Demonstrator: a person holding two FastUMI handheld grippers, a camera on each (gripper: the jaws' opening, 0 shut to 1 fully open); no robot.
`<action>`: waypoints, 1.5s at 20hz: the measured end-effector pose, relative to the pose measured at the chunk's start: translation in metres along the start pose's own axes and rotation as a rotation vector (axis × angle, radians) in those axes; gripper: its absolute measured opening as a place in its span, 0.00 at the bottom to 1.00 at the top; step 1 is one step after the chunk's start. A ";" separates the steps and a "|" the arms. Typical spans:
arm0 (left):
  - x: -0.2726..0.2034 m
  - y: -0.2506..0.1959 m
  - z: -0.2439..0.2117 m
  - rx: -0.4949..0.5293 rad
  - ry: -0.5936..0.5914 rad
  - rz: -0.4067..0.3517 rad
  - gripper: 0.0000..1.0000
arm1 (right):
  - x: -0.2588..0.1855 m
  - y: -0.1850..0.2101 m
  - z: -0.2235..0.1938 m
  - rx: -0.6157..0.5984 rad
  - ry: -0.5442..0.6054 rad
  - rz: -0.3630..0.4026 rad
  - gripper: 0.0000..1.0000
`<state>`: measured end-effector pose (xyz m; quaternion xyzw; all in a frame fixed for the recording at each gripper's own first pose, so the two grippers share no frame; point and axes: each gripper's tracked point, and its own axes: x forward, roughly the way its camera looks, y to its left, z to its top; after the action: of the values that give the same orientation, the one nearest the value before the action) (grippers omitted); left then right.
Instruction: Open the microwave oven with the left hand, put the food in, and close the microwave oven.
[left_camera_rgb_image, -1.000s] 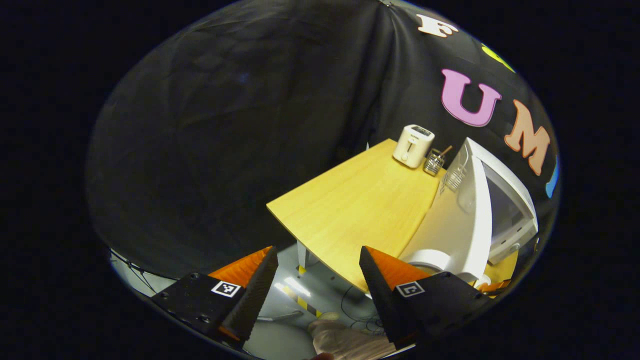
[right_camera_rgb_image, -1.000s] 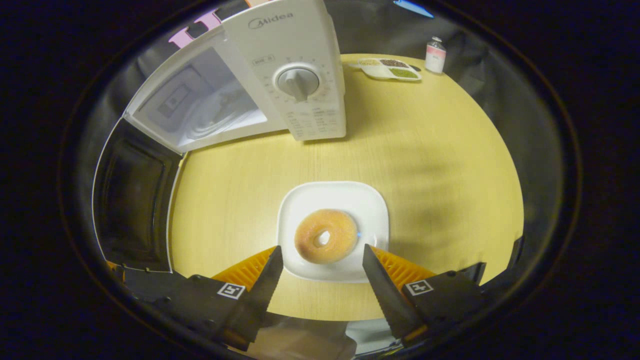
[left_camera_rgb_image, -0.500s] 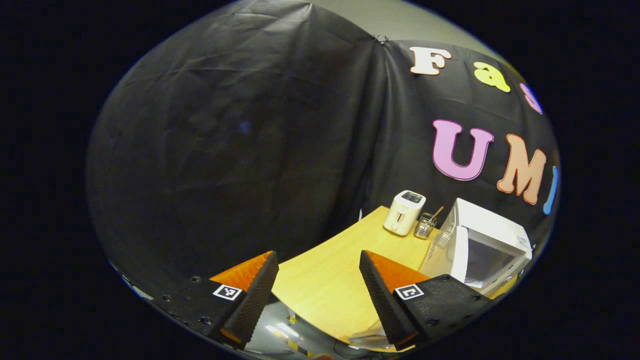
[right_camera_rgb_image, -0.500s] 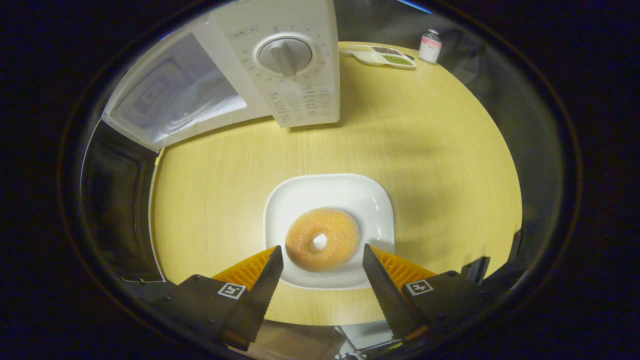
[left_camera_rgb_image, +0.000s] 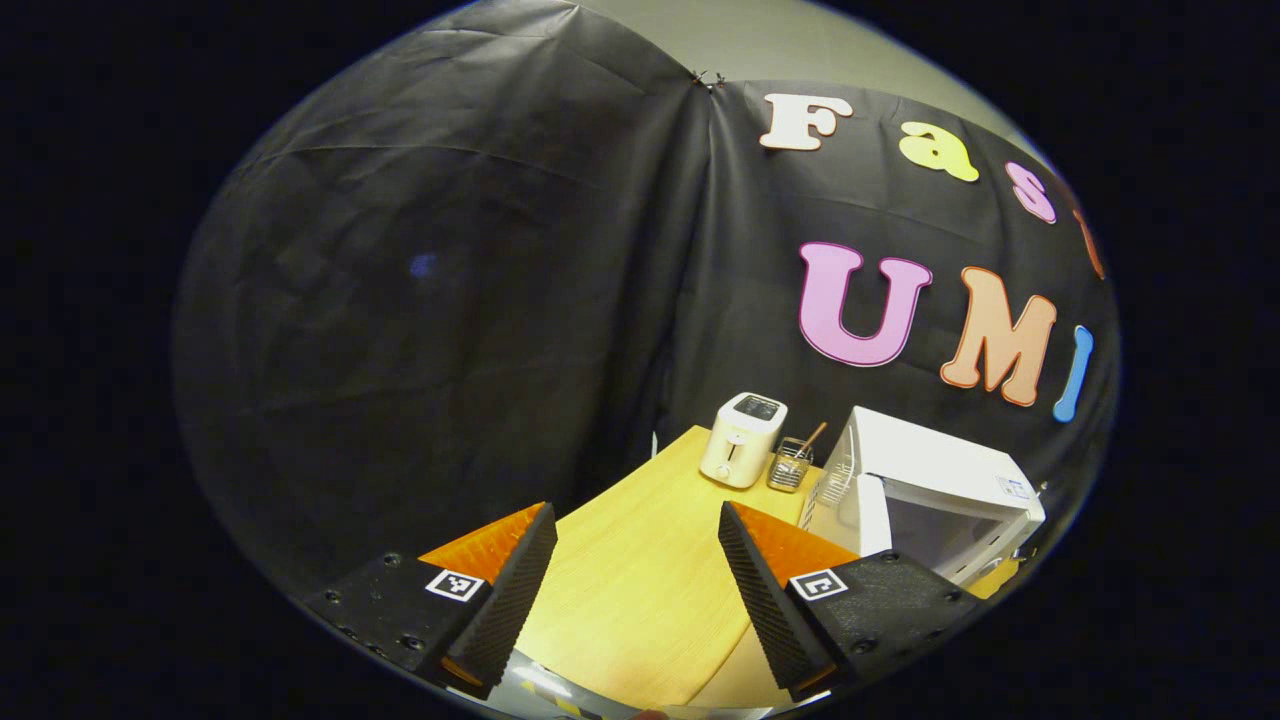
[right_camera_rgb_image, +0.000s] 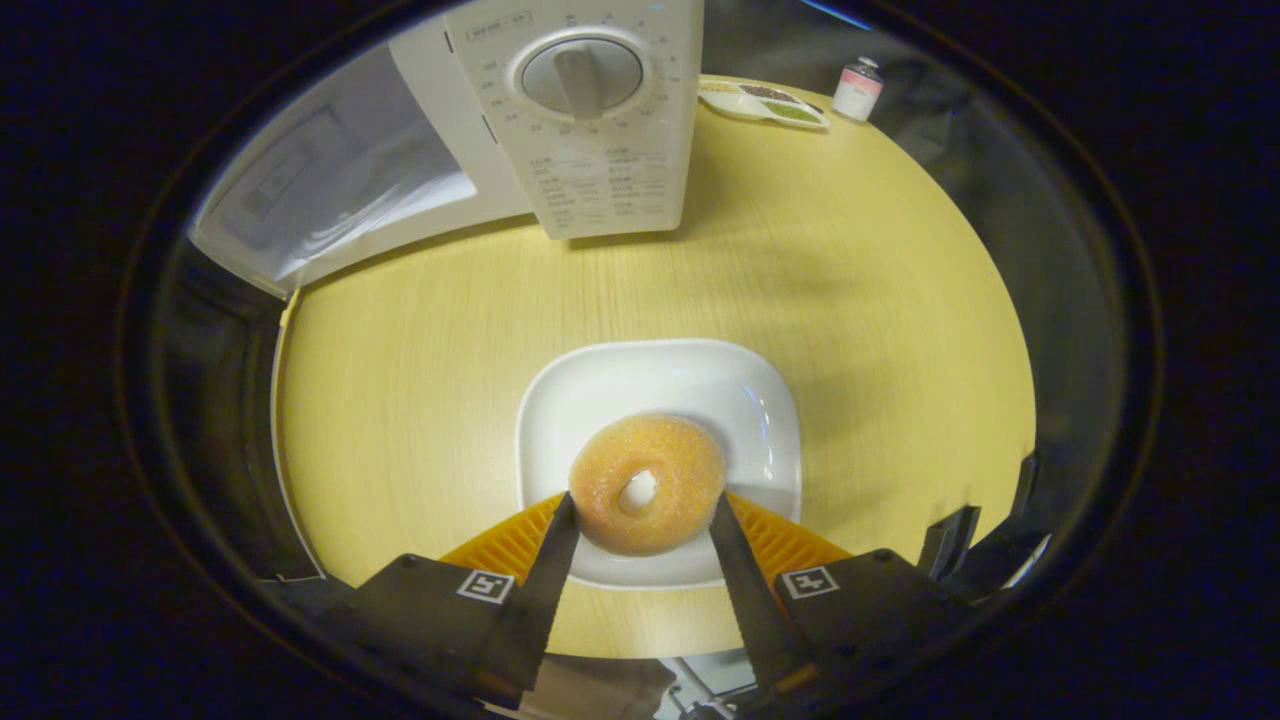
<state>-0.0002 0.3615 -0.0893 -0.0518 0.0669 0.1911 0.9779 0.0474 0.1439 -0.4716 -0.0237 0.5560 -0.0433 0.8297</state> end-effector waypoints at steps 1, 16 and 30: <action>0.001 -0.004 -0.004 -0.002 0.013 -0.016 0.95 | -0.001 0.000 0.000 0.013 -0.007 -0.004 0.75; 0.020 -0.029 -0.030 0.017 0.119 -0.152 0.96 | -0.081 0.122 0.013 0.248 -0.148 0.424 0.75; 0.014 0.000 -0.052 0.015 0.181 -0.109 0.96 | -0.087 0.233 0.077 0.446 -0.287 0.657 0.81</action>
<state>0.0066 0.3600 -0.1426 -0.0650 0.1534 0.1319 0.9772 0.0967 0.3838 -0.3826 0.3291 0.3896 0.1079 0.8533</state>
